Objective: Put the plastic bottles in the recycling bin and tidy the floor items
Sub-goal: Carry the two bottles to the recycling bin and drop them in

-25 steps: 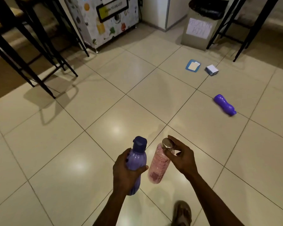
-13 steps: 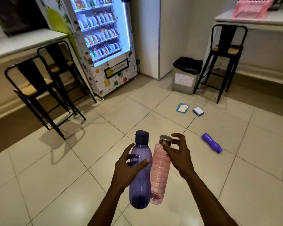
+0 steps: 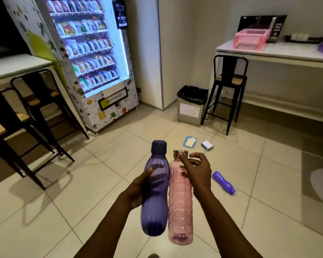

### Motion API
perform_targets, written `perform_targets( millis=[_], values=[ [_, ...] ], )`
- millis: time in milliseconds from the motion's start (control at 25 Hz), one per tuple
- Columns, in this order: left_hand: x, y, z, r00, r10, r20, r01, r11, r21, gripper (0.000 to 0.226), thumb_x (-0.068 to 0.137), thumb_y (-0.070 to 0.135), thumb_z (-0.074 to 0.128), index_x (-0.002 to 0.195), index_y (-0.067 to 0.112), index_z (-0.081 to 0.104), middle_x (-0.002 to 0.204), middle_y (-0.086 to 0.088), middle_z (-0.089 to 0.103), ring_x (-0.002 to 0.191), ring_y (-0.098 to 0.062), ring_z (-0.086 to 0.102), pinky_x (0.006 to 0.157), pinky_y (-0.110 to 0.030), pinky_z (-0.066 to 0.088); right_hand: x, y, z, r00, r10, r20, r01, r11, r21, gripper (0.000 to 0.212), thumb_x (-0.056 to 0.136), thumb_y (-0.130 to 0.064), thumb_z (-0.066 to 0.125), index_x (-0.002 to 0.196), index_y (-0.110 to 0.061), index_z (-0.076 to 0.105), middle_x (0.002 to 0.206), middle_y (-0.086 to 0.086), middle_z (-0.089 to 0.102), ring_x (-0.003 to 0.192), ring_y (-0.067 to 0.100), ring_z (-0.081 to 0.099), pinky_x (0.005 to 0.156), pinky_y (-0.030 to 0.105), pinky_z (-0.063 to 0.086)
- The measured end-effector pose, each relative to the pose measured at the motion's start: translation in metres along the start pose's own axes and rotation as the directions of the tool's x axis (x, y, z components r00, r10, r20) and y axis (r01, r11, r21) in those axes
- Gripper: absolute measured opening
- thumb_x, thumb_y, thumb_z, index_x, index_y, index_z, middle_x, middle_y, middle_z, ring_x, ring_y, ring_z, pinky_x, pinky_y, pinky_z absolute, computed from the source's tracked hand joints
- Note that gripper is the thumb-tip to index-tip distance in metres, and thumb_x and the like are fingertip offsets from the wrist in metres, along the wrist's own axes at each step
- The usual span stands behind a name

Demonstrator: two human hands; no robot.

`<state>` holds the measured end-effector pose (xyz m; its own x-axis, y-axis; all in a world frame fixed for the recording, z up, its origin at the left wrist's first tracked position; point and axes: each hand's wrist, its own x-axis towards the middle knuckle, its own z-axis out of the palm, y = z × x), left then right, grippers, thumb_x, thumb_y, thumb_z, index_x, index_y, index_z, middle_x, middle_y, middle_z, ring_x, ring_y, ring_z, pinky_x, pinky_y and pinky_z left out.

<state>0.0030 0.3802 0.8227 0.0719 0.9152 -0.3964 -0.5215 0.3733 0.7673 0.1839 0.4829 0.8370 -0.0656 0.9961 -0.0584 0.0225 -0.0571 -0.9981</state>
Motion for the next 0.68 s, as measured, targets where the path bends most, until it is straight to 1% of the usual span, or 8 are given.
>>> perform_targets(
  millis=[80, 120, 200, 280, 360, 480, 600, 680],
  values=[
    [0.031, 0.015, -0.012, 0.982, -0.026, 0.186, 0.066, 0.975, -0.211, 0.092, 0.066, 0.051, 0.086, 0.140, 0.007, 0.052, 0.130, -0.023, 0.059, 0.119, -0.039, 0.056, 0.105, -0.054, 0.043, 0.035, -0.006, 0.015, 0.998, 0.047, -0.046, -0.045, 0.998, 0.036, 0.050, 0.065, -0.065, 0.082, 0.094, -0.026, 0.067, 0.093, 0.001, 0.077, 0.083, 0.020, 0.076, 0.079, 0.048, 0.065],
    [0.047, 0.024, -0.017, 0.963, -0.010, 0.268, 0.087, 0.957, -0.276, 0.089, 0.070, 0.050, 0.083, 0.140, 0.007, 0.052, 0.129, -0.022, 0.060, 0.117, -0.039, 0.057, 0.104, -0.053, 0.045, 0.054, -0.009, 0.023, 0.996, 0.074, -0.057, -0.072, 0.996, 0.049, 0.056, 0.062, -0.068, 0.082, 0.090, -0.022, 0.069, 0.090, 0.002, 0.077, 0.082, 0.022, 0.075, 0.079, 0.049, 0.064],
    [0.082, 0.047, -0.023, 0.933, 0.021, 0.360, 0.104, 0.940, -0.324, 0.084, 0.073, 0.050, 0.081, 0.138, 0.006, 0.054, 0.126, -0.023, 0.063, 0.115, -0.040, 0.062, 0.100, -0.055, 0.049, 0.094, -0.015, 0.039, 0.988, 0.137, -0.065, -0.134, 0.990, 0.051, 0.061, 0.059, -0.069, 0.081, 0.082, -0.015, 0.068, 0.085, 0.006, 0.075, 0.081, 0.028, 0.073, 0.082, 0.053, 0.061],
    [0.114, 0.072, -0.028, 0.919, -0.007, 0.394, 0.148, 0.932, -0.331, 0.083, 0.074, 0.052, 0.080, 0.138, 0.006, 0.054, 0.129, -0.024, 0.062, 0.117, -0.041, 0.060, 0.099, -0.055, 0.049, 0.127, -0.019, 0.053, 0.976, 0.206, -0.065, -0.204, 0.978, 0.046, 0.061, 0.061, -0.068, 0.081, 0.079, -0.012, 0.066, 0.084, 0.010, 0.074, 0.083, 0.032, 0.072, 0.087, 0.057, 0.060],
    [0.152, 0.102, -0.041, 0.916, 0.000, 0.401, 0.137, 0.939, -0.314, 0.080, 0.082, 0.056, 0.069, 0.142, 0.007, 0.050, 0.134, -0.024, 0.058, 0.122, -0.042, 0.055, 0.103, -0.056, 0.044, 0.168, -0.029, 0.070, 0.968, 0.247, -0.041, -0.245, 0.968, 0.058, 0.064, 0.061, -0.072, 0.079, 0.078, -0.012, 0.067, 0.081, 0.010, 0.074, 0.081, 0.030, 0.071, 0.090, 0.058, 0.059],
    [0.207, 0.150, -0.056, 0.925, -0.001, 0.379, 0.132, 0.939, -0.318, 0.077, 0.089, 0.060, 0.058, 0.143, 0.007, 0.048, 0.133, -0.023, 0.058, 0.120, -0.042, 0.057, 0.103, -0.056, 0.043, 0.226, -0.044, 0.097, 0.969, 0.248, -0.018, -0.246, 0.965, 0.087, 0.066, 0.057, -0.075, 0.080, 0.082, -0.014, 0.072, 0.083, 0.010, 0.078, 0.085, 0.033, 0.075, 0.090, 0.059, 0.060],
    [0.250, 0.177, -0.064, 0.928, -0.023, 0.372, 0.163, 0.923, -0.350, 0.079, 0.088, 0.061, 0.058, 0.144, 0.008, 0.044, 0.129, -0.023, 0.061, 0.114, -0.041, 0.061, 0.101, -0.054, 0.046, 0.268, -0.046, 0.115, 0.969, 0.235, -0.077, -0.223, 0.965, 0.137, 0.064, 0.059, -0.069, 0.085, 0.096, -0.017, 0.074, 0.093, 0.010, 0.079, 0.089, 0.031, 0.077, 0.086, 0.056, 0.062],
    [0.281, 0.188, -0.067, 0.926, -0.054, 0.373, 0.180, 0.933, -0.312, 0.082, 0.085, 0.060, 0.063, 0.144, 0.006, 0.047, 0.131, -0.023, 0.060, 0.116, -0.041, 0.060, 0.103, -0.055, 0.045, 0.301, -0.046, 0.118, 0.953, 0.269, -0.137, -0.242, 0.952, 0.187, 0.058, 0.065, -0.061, 0.088, 0.096, -0.014, 0.074, 0.095, 0.012, 0.079, 0.090, 0.032, 0.077, 0.085, 0.056, 0.062]
  ],
)
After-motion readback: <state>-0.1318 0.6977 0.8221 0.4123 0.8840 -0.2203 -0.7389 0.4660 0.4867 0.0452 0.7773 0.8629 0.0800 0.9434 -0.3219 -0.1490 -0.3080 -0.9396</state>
